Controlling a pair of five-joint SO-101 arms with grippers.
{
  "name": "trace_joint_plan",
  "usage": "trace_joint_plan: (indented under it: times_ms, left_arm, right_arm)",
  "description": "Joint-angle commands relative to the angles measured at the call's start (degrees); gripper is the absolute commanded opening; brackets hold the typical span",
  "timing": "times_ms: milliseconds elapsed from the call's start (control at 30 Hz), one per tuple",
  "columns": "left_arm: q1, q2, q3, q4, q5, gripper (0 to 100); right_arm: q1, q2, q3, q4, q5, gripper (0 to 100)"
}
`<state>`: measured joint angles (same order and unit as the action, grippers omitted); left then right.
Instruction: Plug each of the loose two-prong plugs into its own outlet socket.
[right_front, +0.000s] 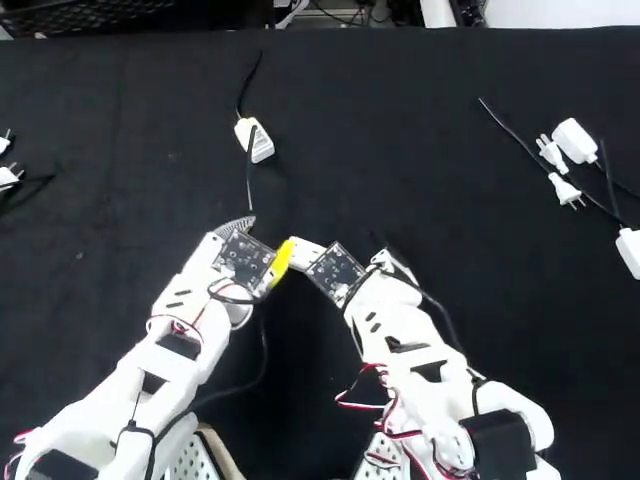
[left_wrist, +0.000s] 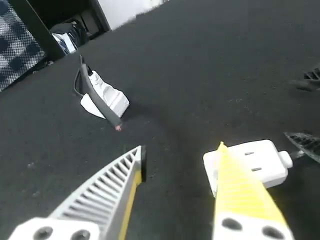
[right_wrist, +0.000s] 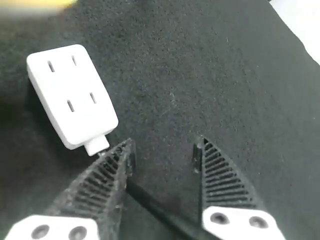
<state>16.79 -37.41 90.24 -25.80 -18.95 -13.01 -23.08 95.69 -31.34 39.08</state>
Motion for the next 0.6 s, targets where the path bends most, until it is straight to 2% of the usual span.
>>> trace_joint_plan:
  times_ms: [0,333,567]
  left_arm:
    - [1.01,0.09,0.22,-0.88,-0.44,24]
    - [1.80,0.97,-4.44,8.26,-0.26,24]
    - [3.82,16.44,-12.70,8.00,-0.53,24]
  right_arm:
    - [0.88,-1.19,-1.45,0.26,-0.53,18.5]
    - [0.70,-1.19,-1.45,0.44,-0.53,18.5]
    - [0.70,-1.19,-1.45,0.35,-0.53,18.5]
